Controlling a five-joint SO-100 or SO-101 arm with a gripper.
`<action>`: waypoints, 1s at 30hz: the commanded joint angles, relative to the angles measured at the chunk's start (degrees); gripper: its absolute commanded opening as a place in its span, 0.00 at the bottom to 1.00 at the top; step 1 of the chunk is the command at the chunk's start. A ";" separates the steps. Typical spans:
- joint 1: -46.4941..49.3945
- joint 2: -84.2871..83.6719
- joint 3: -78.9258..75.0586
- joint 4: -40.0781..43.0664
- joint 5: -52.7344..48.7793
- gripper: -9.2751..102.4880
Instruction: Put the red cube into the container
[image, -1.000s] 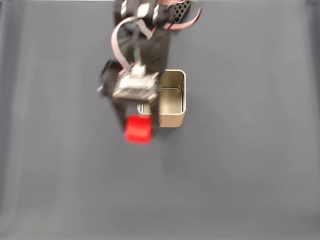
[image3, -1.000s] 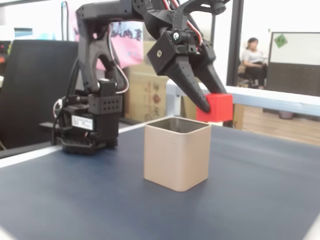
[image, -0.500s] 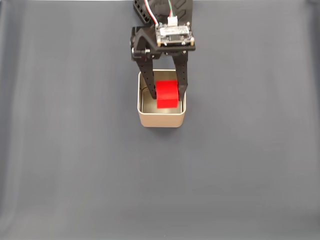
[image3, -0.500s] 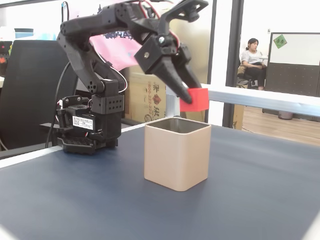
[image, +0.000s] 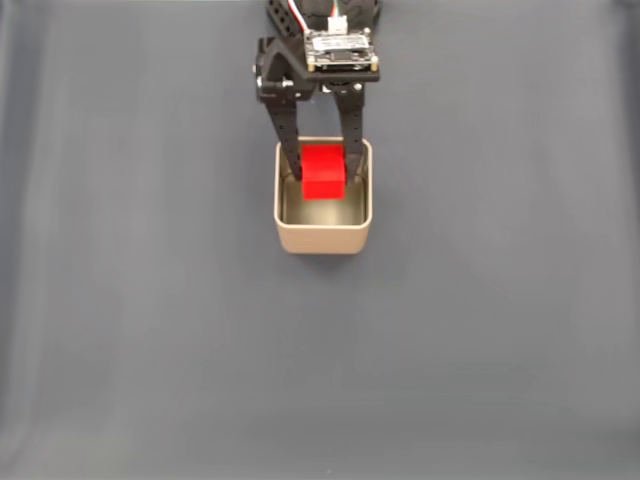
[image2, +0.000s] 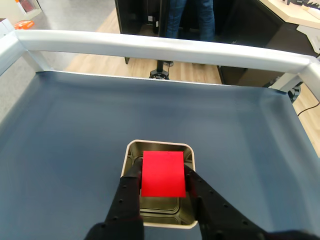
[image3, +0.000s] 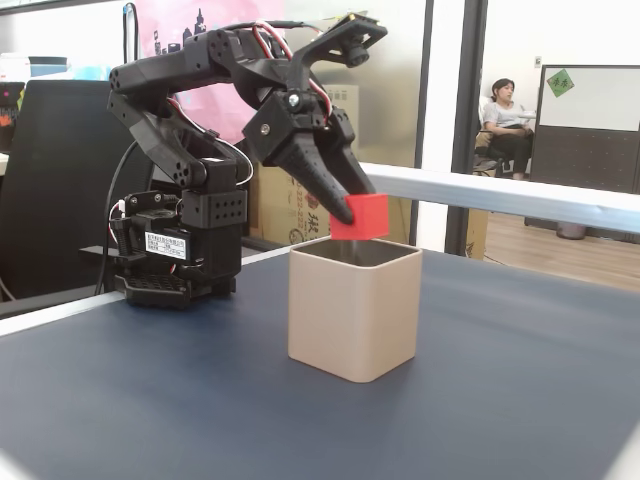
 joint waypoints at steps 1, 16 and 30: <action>0.88 1.05 -0.79 0.09 -0.97 0.10; 1.14 1.05 -0.44 -1.85 3.25 0.23; 1.41 1.32 0.18 -2.72 5.01 0.32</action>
